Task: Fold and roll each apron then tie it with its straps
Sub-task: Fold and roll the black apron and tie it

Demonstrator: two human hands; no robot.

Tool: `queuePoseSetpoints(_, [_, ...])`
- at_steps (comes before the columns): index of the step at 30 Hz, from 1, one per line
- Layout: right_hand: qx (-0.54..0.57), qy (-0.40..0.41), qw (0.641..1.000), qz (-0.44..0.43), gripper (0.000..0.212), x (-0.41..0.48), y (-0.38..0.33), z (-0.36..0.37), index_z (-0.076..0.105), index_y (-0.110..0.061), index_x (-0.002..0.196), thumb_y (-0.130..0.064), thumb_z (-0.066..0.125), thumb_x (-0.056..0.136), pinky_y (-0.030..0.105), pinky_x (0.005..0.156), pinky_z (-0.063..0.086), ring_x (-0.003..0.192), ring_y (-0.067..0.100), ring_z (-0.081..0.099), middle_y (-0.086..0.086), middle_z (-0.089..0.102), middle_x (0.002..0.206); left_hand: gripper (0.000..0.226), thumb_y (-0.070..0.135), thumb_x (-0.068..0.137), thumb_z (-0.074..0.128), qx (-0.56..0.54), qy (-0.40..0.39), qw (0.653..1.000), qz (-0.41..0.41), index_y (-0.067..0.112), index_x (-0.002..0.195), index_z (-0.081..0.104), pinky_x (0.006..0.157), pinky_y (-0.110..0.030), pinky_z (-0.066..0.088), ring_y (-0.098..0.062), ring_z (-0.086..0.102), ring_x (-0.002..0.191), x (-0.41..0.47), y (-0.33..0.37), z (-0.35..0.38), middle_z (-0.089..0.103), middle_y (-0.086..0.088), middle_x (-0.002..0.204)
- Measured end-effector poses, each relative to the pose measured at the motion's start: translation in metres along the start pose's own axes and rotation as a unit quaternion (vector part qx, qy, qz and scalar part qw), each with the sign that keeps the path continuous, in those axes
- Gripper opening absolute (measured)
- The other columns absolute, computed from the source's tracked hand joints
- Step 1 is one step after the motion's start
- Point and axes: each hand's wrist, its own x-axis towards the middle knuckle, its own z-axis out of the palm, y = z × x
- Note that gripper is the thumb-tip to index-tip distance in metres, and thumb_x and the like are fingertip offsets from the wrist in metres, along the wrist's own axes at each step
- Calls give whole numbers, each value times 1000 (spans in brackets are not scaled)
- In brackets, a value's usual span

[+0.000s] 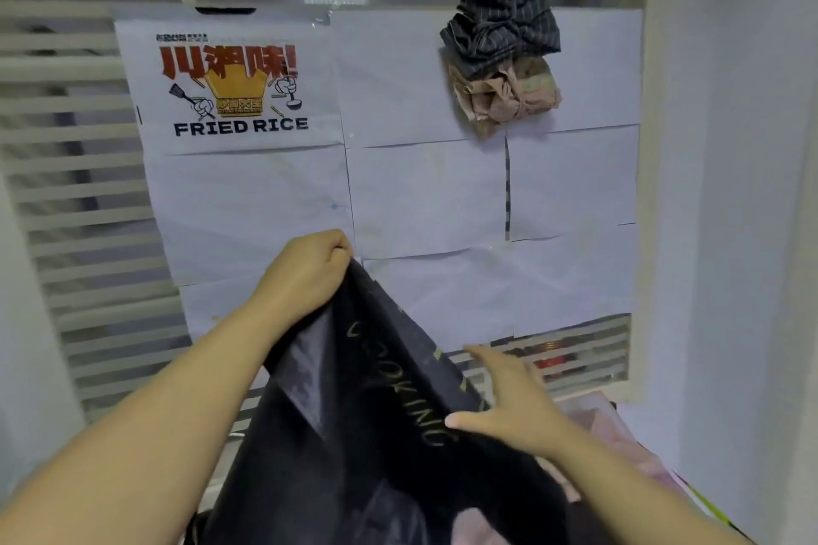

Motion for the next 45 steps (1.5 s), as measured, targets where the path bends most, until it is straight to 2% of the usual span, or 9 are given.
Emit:
queuePoseSetpoints(3, [78,32,996,-17,46,7,-6,36,54,-29,124,-37,68,80,21,94,41,112,11,55,-14,60,112,24,8,90,40,-7,7,1000,30,11,85,63,77,-28,40,-20,54,89,2,18,-5,62,0,89])
queuePoseSetpoints(5, [132,66,989,-7,29,9,-6,50,57,-23,117,-17,61,89,5,75,37,105,11,60,-12,63,106,26,7,91,39,-9,13,999,38,7,89,65,74,-26,37,-20,54,89,4,22,-13,62,0,89])
queuePoseSetpoints(11, [209,212,954,-31,14,13,-14,27,45,-24,102,-13,50,96,5,71,35,90,12,54,-14,54,91,29,6,94,39,-11,4,1000,26,19,94,66,73,-21,31,-14,52,93,3,-8,-40,62,5,95])
queuePoseSetpoints(17, [-34,103,976,-189,52,16,-2,-58,36,-44,101,-80,55,68,17,74,39,87,-3,48,-28,45,99,27,22,96,55,40,-87,993,67,40,76,54,73,-6,36,-10,57,84,-19,-69,-40,60,25,78])
queuePoseSetpoints(22, [-160,17,967,-200,40,29,-8,-104,38,-29,73,-59,65,78,21,59,36,63,10,43,-12,46,66,16,28,98,51,54,-126,990,45,24,91,65,85,-27,39,-21,58,96,-25,-83,-17,63,-4,97])
queuePoseSetpoints(27, [-152,-45,973,-166,47,37,-14,-129,38,-16,60,-42,70,83,25,51,24,53,11,28,-2,35,55,13,14,97,51,69,-153,985,45,18,93,62,71,-14,35,-14,56,91,-27,-69,-6,63,5,93])
queuePoseSetpoints(35, [-136,-157,970,-127,48,31,-26,-157,49,1,68,-40,60,91,25,52,25,54,12,26,0,29,57,28,1,86,43,71,-150,986,36,22,71,33,61,-30,30,-25,46,75,-44,-49,25,48,0,71])
queuePoseSetpoints(40, [-172,-83,968,-162,40,29,-24,-169,56,-6,86,-44,47,94,29,69,43,64,13,46,1,54,71,17,33,92,36,-70,-1,996,57,24,87,50,69,-26,40,-16,56,77,-57,-43,30,61,6,79])
queuePoseSetpoints(45, [-181,68,964,-184,72,14,-14,-170,39,-28,125,-69,57,68,24,73,40,85,12,54,-8,49,100,70,72,82,36,-27,52,983,176,17,112,68,81,-9,37,-2,56,98,-42,-36,3,65,22,103])
